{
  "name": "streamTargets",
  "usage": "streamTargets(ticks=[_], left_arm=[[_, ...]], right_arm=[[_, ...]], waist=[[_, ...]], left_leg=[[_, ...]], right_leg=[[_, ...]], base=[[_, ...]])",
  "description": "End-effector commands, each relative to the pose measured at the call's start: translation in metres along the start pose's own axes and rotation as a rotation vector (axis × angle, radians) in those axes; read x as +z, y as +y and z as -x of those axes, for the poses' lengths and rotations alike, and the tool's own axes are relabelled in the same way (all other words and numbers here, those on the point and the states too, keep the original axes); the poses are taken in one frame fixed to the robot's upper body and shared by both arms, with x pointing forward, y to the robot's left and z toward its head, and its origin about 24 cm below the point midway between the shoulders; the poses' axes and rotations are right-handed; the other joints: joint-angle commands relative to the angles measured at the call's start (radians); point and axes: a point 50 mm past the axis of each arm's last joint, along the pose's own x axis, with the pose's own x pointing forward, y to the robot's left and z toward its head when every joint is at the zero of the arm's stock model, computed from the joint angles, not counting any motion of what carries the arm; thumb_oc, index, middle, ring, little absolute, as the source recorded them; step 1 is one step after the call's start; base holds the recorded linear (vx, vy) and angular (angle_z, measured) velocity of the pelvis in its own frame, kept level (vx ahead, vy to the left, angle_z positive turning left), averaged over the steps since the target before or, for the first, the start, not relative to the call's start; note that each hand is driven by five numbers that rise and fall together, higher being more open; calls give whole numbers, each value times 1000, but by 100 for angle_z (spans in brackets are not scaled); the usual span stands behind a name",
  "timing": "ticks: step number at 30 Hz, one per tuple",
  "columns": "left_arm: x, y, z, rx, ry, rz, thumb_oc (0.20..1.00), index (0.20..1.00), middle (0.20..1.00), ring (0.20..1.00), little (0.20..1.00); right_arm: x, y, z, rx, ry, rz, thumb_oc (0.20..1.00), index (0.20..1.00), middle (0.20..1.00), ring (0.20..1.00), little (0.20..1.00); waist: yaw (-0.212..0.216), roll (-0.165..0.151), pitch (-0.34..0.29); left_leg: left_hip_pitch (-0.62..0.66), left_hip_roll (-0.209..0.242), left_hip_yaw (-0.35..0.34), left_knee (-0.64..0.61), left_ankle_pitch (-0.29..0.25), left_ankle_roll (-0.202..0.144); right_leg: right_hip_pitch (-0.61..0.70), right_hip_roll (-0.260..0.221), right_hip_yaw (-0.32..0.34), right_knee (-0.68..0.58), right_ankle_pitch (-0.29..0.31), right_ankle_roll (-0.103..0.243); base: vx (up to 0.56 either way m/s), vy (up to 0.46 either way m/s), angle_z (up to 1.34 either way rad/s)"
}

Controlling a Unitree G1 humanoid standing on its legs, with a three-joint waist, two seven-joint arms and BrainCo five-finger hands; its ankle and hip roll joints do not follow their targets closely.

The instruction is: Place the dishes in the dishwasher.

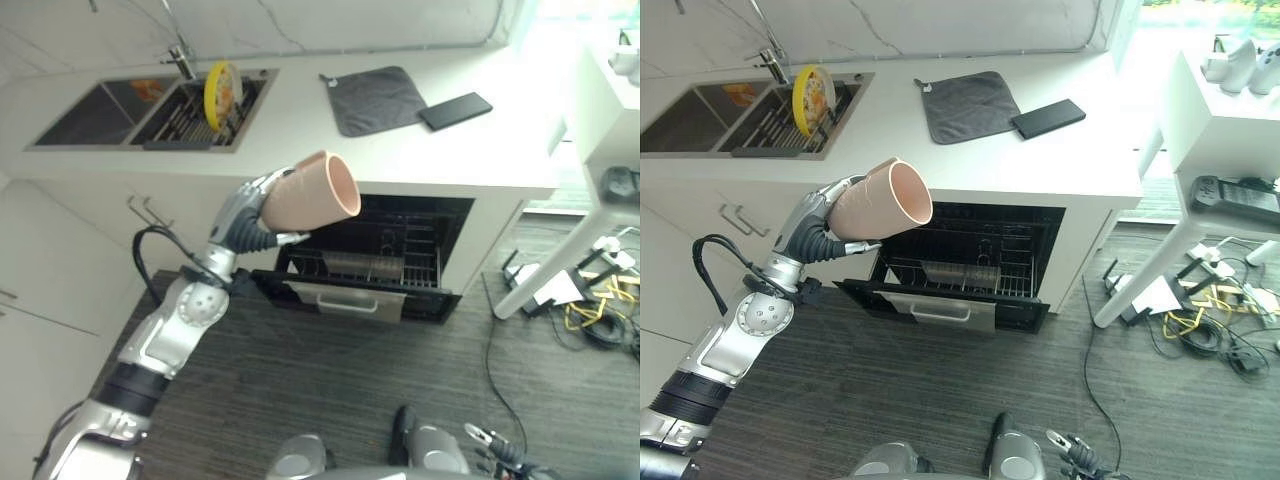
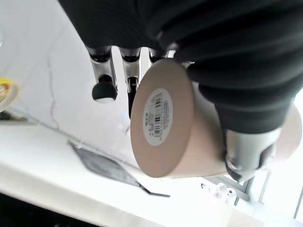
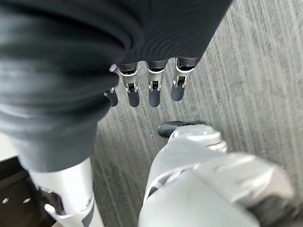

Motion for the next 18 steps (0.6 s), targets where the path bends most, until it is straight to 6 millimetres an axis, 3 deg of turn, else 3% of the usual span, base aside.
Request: streamTargets(ticks=[1,2,4,7,10,12,16,18], left_arm=[[13,16,-12,123,-81,48,200,200,200,200,200],[13,14,-10,135,-81,50,200,200,200,200,200],[13,12,-8,141,-77,57,200,200,200,200,200],[13,12,-7,141,-84,65,200,200,200,200,200],[19,8,-10,96,-113,79,200,200,200,200,200],[24,2,-11,62,-135,81,200,200,200,200,200],[28,-4,-11,46,-144,87,200,200,200,200,200],[27,-4,-12,46,-139,69,200,200,200,200,200]], right_arm=[[-3,-15,5,-44,-12,-47,1000,1000,1000,1000,1000],[0,-18,6,-50,-19,-60,1000,1000,1000,1000,1000],[2,-22,7,-57,-27,-71,1000,1000,1000,1000,1000],[0,-26,9,-65,-30,-80,1000,1000,1000,1000,1000],[-13,-28,12,-92,-22,-157,1000,1000,1000,1000,1000],[-24,-25,13,-86,-8,-142,1000,1000,1000,1000,1000],[-29,-13,10,-65,-24,-165,1000,1000,1000,1000,1000],[-26,-5,8,-40,-41,-134,1000,1000,1000,1000,1000]], waist=[[-17,3,-31],[-13,16,-32],[-13,27,-33],[-19,32,-32],[-28,43,-28],[-19,50,-22],[-6,53,-23],[0,56,-24]], left_leg=[[34,4,58,-162,-53,48],[44,63,19,-283,20,10],[48,116,5,-360,73,-17],[42,146,10,-375,97,-27],[71,108,7,-374,42,-12],[81,55,-8,-360,7,17],[87,5,3,-356,-28,74],[97,-7,40,-368,-38,103]], right_leg=[[34,46,61,-33,-37,101],[51,52,85,-48,-48,107],[64,43,103,-49,-61,114],[70,23,112,-38,-73,119],[61,-49,118,46,-85,154],[56,-93,113,105,-86,183],[36,-121,94,188,-68,201],[22,-124,59,257,-51,205]], base=[[245,428,20],[215,406,5],[194,393,-13],[144,380,-32],[262,628,-8],[232,448,22],[106,219,9],[90,187,-5]])
